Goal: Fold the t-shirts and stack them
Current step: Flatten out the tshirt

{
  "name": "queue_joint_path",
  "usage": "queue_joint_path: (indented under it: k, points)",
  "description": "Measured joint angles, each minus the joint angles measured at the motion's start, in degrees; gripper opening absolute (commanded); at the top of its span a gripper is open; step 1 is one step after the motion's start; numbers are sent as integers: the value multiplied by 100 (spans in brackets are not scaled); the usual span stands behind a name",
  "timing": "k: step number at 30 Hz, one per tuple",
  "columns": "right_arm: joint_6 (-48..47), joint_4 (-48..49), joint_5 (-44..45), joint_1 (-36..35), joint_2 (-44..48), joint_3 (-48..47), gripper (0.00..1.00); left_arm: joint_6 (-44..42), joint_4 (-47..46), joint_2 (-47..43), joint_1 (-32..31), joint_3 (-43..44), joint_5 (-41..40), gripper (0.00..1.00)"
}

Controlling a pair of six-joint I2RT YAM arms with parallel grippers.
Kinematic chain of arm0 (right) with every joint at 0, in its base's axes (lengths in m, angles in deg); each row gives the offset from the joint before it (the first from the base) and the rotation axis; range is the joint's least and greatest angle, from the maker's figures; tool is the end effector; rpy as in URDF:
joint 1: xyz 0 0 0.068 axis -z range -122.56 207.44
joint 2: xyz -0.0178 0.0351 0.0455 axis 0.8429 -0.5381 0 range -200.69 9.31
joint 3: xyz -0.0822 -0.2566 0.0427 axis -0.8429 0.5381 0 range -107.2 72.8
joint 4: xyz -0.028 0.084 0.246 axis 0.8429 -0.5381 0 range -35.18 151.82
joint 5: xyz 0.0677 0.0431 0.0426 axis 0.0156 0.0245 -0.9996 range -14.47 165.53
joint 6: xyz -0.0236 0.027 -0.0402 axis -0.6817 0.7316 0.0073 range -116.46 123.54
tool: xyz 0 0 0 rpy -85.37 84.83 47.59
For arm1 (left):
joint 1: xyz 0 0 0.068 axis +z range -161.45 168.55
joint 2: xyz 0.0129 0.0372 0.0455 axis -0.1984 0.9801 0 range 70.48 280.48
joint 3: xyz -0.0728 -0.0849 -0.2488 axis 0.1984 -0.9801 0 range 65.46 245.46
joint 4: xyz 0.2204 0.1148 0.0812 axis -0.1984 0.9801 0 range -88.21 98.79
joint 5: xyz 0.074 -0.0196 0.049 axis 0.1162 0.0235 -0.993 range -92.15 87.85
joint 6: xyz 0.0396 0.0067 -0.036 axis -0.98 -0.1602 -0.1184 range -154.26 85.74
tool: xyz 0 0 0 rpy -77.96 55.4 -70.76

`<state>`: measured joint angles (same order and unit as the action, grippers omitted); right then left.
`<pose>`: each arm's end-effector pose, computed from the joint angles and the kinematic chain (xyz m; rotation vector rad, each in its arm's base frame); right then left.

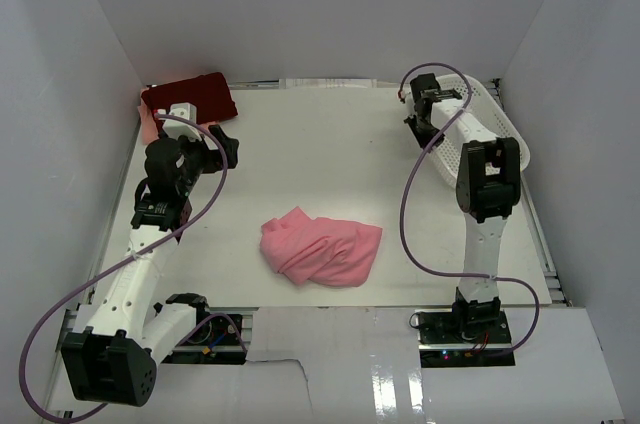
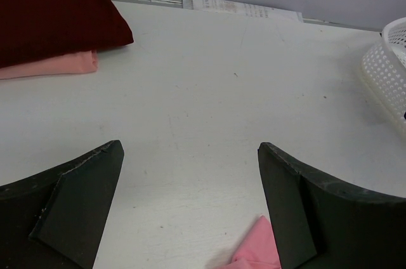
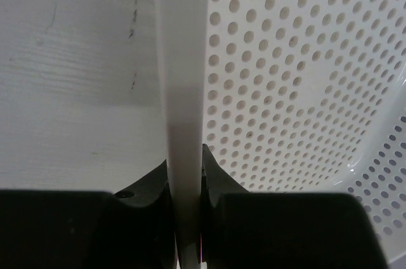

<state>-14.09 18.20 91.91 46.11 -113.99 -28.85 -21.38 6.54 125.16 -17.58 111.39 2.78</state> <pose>0.4530 0.0806 0.2013 -0.5921 2.6326 -0.4201 0.2235 -0.0270 0.3254 -0.0454 1.8161 -0.3135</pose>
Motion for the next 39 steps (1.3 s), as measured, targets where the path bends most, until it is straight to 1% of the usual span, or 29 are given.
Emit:
queue_joint_path:
  k: [6,10,16,17,19,20,21,22,23,24,25,26,28,34,35,37,39]
  points:
    - [295,15,103,247,-490,-870,13,0,-4,20,0,0,0,98]
    - [616,7,-4,496,-905,-1521,13,0,-2,118,0,0,2,98]
    - [981,74,-70,815,-1569,-2468,17,-9,0,229,0,0,2,98]
    - [1019,144,-85,861,-1650,-2524,20,-13,-2,234,0,0,2,98]
    - [1091,269,-122,903,-1718,-2533,46,-20,-4,254,-4,0,2,98]
    - [1165,343,-140,933,-1777,-2531,68,-24,-4,271,-13,0,0,98]
    - [1193,411,-175,938,-1779,-2531,77,-33,-4,299,-31,0,0,98]
    - [1187,529,-181,938,-1779,-2531,81,-42,-2,326,-48,0,0,98]
    - [1185,660,-197,938,-1779,-2531,89,-44,-2,358,-63,0,0,98]
    - [1191,785,-208,938,-1779,-2531,94,-48,-4,389,-79,0,0,98]
    - [1185,922,-223,938,-1779,-2520,97,-50,0,420,-85,0,0,98]
    - [1154,1058,-240,938,-1777,-2492,98,-55,0,448,-85,0,0,98]
    - [1117,1316,-291,933,-1766,-2402,98,-66,0,490,-85,0,0,98]
    - [1049,1631,-387,922,-1674,-2350,99,-90,0,490,-85,0,-4,98]
    - [1012,1718,-433,901,-1567,-2264,97,-92,0,490,-85,0,-4,98]
    - [929,1998,-522,870,-1147,-1773,96,-96,0,490,-85,0,-4,98]
    - [813,2328,-592,789,-503,-1075,95,-103,0,487,-85,0,-4,98]
